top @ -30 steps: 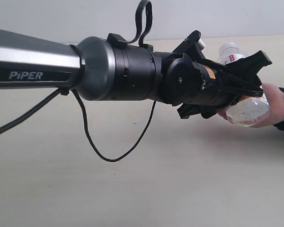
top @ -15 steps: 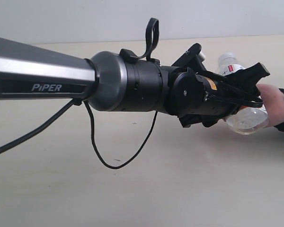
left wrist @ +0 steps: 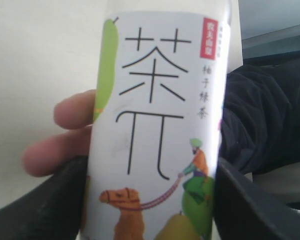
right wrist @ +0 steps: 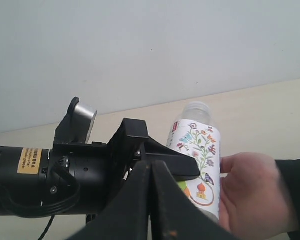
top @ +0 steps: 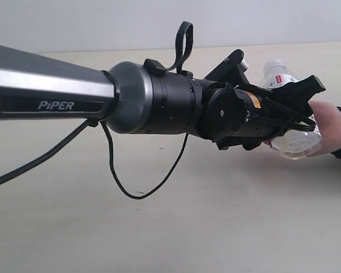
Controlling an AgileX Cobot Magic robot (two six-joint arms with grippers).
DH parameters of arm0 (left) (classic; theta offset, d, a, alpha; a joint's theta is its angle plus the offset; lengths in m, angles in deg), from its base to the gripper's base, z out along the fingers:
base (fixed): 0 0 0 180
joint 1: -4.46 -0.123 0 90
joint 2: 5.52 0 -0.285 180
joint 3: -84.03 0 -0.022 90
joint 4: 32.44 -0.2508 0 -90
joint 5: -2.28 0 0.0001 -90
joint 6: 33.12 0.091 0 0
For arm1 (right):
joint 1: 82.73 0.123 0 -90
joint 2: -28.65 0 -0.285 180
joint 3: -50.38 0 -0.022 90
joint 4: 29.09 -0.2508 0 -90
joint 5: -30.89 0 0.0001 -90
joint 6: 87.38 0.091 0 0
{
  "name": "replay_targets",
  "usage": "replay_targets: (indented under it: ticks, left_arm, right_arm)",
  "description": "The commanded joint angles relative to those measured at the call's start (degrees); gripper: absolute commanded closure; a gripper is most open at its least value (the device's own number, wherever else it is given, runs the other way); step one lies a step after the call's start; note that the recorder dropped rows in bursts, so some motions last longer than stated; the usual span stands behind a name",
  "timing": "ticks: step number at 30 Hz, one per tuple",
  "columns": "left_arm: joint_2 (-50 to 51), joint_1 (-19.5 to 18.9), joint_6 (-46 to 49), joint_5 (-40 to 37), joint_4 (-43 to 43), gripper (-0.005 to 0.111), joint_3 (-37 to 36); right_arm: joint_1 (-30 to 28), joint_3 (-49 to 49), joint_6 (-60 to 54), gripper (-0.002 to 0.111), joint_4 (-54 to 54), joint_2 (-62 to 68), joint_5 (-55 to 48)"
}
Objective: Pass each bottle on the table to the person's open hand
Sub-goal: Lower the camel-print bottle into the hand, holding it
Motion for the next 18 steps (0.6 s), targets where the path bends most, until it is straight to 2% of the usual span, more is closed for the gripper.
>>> replay_targets:
  ticks: [1,7,12,18]
  left_arm:
    - [-0.1,0.1,0.3,0.1,-0.5,0.04,0.1]
    - [-0.1,0.1,0.3,-0.1,-0.6,0.026,0.1]
    - [-0.6,0.1,0.3,-0.4,-0.8,0.026,0.1]
    - [-3.5,-0.2,0.3,-5.2,-5.4,0.026,0.1]
  right_arm:
    - [-0.2,-0.1,-0.1,0.108,0.1,-0.3,0.4]
    - [-0.2,-0.1,-0.1,0.108,0.1,-0.3,0.4]
    - [-0.2,-0.1,-0.1,0.108,0.1,-0.3,0.4]
    - [-0.2,-0.1,-0.1,0.108,0.1,-0.3,0.4]
